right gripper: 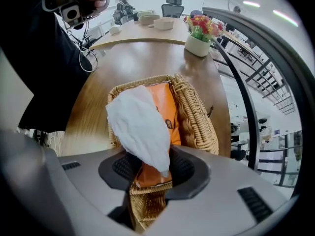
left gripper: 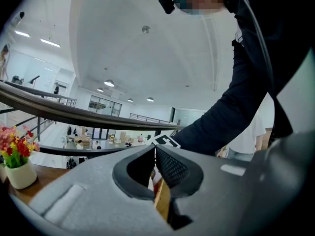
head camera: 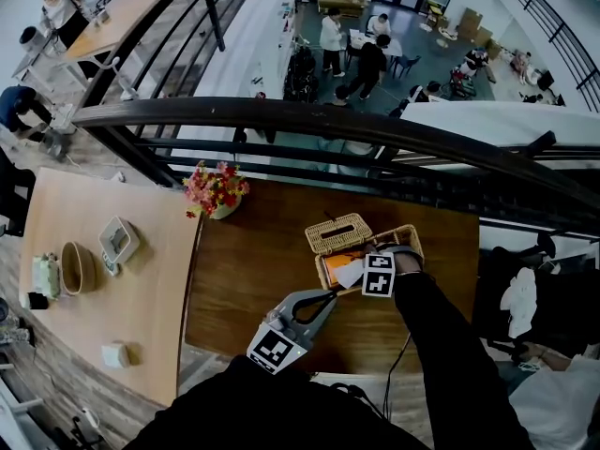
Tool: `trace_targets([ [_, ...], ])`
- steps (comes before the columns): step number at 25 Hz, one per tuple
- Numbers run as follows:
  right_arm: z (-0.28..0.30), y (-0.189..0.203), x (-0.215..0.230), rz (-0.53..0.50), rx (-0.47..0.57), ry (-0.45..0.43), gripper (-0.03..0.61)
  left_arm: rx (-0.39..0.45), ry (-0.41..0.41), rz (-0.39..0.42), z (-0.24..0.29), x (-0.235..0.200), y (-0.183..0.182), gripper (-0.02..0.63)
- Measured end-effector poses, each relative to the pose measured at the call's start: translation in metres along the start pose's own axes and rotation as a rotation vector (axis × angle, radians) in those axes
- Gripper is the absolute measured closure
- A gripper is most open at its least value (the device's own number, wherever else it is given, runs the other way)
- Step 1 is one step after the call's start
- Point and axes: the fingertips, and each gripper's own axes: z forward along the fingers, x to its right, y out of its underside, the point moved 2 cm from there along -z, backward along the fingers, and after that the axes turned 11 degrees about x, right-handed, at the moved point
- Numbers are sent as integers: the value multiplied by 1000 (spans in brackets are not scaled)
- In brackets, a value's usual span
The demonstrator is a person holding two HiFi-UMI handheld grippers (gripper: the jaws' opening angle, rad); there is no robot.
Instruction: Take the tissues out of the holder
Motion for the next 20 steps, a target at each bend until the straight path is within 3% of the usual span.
trace_targets([
  [20, -59, -20, -4, 1, 41, 96, 423, 20, 4, 29, -6, 19, -19, 604],
])
